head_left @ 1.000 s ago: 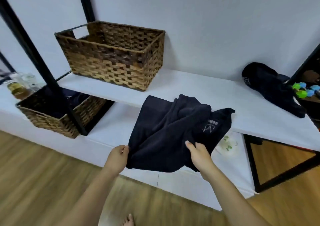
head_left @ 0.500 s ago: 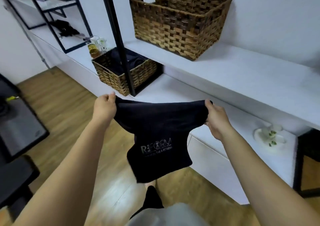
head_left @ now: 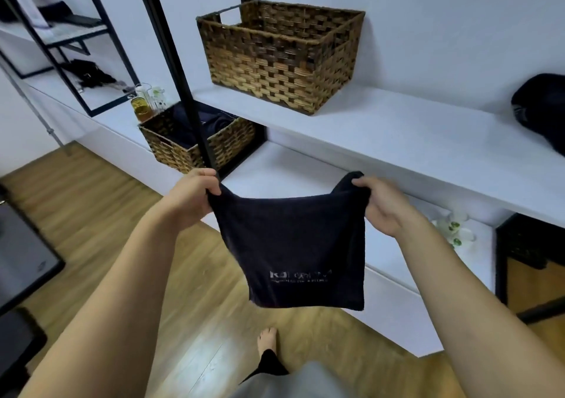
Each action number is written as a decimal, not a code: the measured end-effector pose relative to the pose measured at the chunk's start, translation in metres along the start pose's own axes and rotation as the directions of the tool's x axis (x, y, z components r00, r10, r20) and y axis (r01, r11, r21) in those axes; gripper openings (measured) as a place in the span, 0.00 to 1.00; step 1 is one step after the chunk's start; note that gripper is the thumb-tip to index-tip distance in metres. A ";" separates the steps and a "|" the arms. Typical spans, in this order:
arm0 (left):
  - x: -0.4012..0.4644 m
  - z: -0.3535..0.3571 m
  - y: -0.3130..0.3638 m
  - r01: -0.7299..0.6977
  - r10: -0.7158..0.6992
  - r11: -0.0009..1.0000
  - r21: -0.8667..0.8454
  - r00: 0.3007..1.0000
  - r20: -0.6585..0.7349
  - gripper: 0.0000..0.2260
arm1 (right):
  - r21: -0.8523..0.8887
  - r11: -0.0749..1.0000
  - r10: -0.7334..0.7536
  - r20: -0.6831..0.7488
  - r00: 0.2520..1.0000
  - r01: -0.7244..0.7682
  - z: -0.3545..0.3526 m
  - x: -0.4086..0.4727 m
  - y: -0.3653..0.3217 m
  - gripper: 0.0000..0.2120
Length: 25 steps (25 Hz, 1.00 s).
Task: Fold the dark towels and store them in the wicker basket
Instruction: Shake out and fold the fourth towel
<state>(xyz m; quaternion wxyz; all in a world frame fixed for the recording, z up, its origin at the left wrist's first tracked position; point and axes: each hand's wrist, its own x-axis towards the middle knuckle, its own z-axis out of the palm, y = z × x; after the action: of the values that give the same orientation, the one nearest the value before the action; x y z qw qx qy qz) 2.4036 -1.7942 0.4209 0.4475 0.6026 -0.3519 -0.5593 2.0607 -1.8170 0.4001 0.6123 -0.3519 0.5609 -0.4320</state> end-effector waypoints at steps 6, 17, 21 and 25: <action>0.013 0.025 0.001 -0.161 0.262 0.665 0.729 0.965 -0.026 0.15 | -0.602 0.760 -0.319 -0.018 0.948 0.244 -0.018 -0.012 0.001 0.18; 0.042 0.043 0.008 -0.194 0.368 0.736 0.649 0.919 -0.143 0.17 | -0.247 0.969 -0.062 -0.205 0.977 0.009 -0.043 0.013 -0.002 0.19; 0.045 0.042 0.007 -0.168 0.309 0.787 0.594 0.940 -0.144 0.17 | -0.555 0.831 -0.201 -0.239 0.950 0.036 -0.048 0.013 -0.001 0.22; 0.046 0.047 0.007 -0.187 0.306 0.776 0.602 0.947 -0.101 0.15 | -0.773 0.634 -0.342 -0.251 0.905 0.025 -0.047 0.013 0.007 0.18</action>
<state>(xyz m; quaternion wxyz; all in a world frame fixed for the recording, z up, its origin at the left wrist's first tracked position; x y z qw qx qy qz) 2.3640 -1.8463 0.4121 0.3415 0.7105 -0.5378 -0.2988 2.0147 -1.8239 0.3823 0.2430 -0.5407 0.7552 -0.2797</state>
